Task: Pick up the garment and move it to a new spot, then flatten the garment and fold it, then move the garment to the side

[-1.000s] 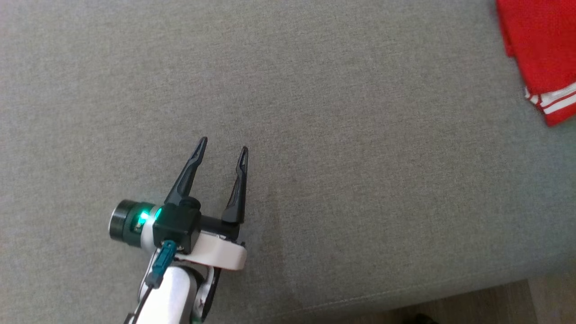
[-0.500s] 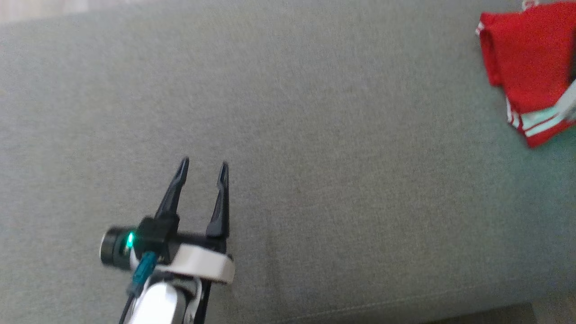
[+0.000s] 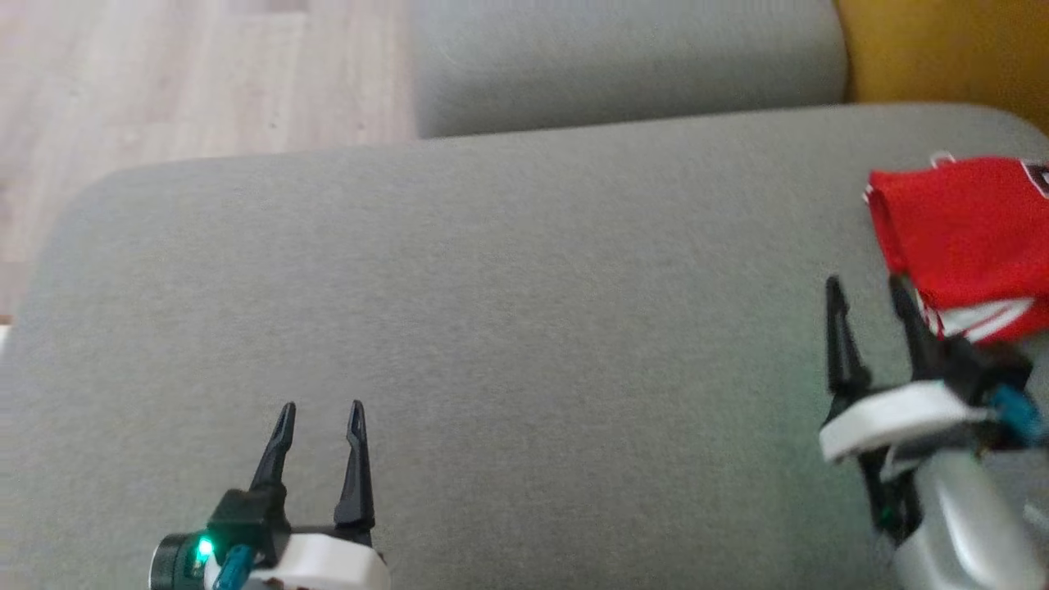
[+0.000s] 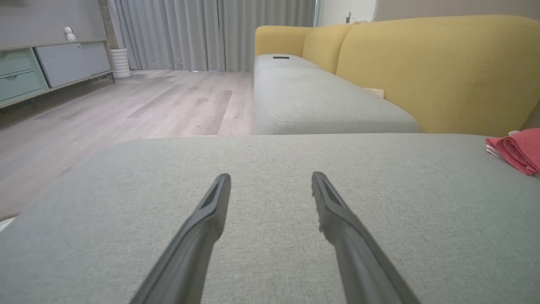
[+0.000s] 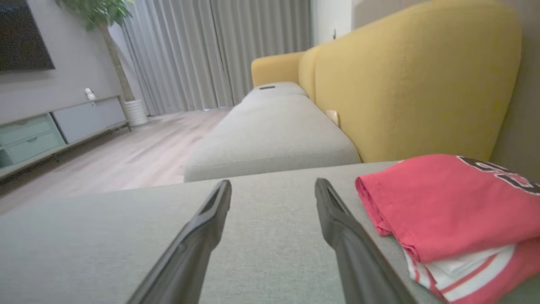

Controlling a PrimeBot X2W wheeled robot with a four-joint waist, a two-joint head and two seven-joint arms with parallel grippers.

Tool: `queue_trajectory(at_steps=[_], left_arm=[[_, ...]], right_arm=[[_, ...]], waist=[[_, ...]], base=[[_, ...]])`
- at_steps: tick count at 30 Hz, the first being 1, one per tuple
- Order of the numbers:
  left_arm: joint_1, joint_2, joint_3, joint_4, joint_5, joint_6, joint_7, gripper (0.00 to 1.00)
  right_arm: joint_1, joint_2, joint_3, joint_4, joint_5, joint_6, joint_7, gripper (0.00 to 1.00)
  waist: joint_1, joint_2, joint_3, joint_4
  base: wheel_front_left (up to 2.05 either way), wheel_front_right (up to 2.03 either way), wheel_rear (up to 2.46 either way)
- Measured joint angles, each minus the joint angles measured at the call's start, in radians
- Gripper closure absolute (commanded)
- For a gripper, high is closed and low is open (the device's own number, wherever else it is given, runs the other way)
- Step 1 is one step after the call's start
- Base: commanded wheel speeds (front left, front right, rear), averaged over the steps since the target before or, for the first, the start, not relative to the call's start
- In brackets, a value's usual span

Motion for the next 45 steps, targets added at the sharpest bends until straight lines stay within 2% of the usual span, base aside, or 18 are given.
queue_trajectory(at_steps=[5, 9, 11, 16, 30, 31, 36, 45], left_arm=[[0.022, 0.000, 0.018, -0.030, 0.000, -0.022, 0.000, 0.00], [0.057, 0.000, 0.030, -0.052, 0.011, -0.037, 0.000, 0.00], [0.078, 0.000, 0.030, -0.069, 0.018, -0.054, 0.000, 0.00], [0.116, 0.001, 0.034, -0.077, 0.022, -0.065, 0.000, 0.00], [0.133, 0.001, 0.048, -0.075, 0.028, -0.085, 0.000, 0.00], [0.133, 0.001, 0.047, -0.061, 0.027, -0.085, 0.002, 1.00], [0.179, 0.001, 0.044, 0.023, 0.022, -0.085, 0.003, 1.00], [0.178, 0.003, 0.048, 0.031, -0.079, -0.089, 0.021, 1.00]], right_arm=[[0.174, 0.054, 0.019, -0.236, -0.026, 0.000, -0.001, 0.00], [0.284, 0.066, 0.020, -0.314, -0.063, 0.000, -0.001, 0.00], [0.333, 0.077, 0.021, -0.330, -0.078, 0.000, -0.001, 0.00], [0.403, 0.092, 0.024, -0.345, -0.102, 0.000, -0.001, 0.00], [0.431, 0.106, 0.030, -0.346, -0.105, 0.000, -0.001, 0.00], [0.431, 0.106, 0.031, -0.333, -0.105, 0.000, -0.001, 1.00], [0.478, 0.107, 0.035, -0.252, -0.101, -0.001, 0.004, 1.00], [0.484, 0.107, 0.032, -0.248, -0.006, -0.001, 0.022, 1.00]], waist=[[0.0000, 0.0000, -0.045, 0.047], [0.0000, 0.0000, -0.074, 0.069], [0.0000, 0.0000, -0.088, 0.075], [0.0000, 0.0000, -0.115, 0.082], [0.0000, 0.0000, -0.147, 0.074], [0.0000, 0.0000, -0.147, 0.074], [0.0000, 0.0000, -0.146, 0.073], [0.0000, 0.0000, -0.136, 0.067]], base=[[0.00, 0.00, 0.00], [0.00, 0.00, 0.00], [0.00, 0.00, 0.00], [0.00, 0.00, 0.00], [0.00, 0.00, 0.00], [0.00, 0.00, 0.00], [0.00, 0.00, 0.00], [0.00, 0.00, 0.00]])
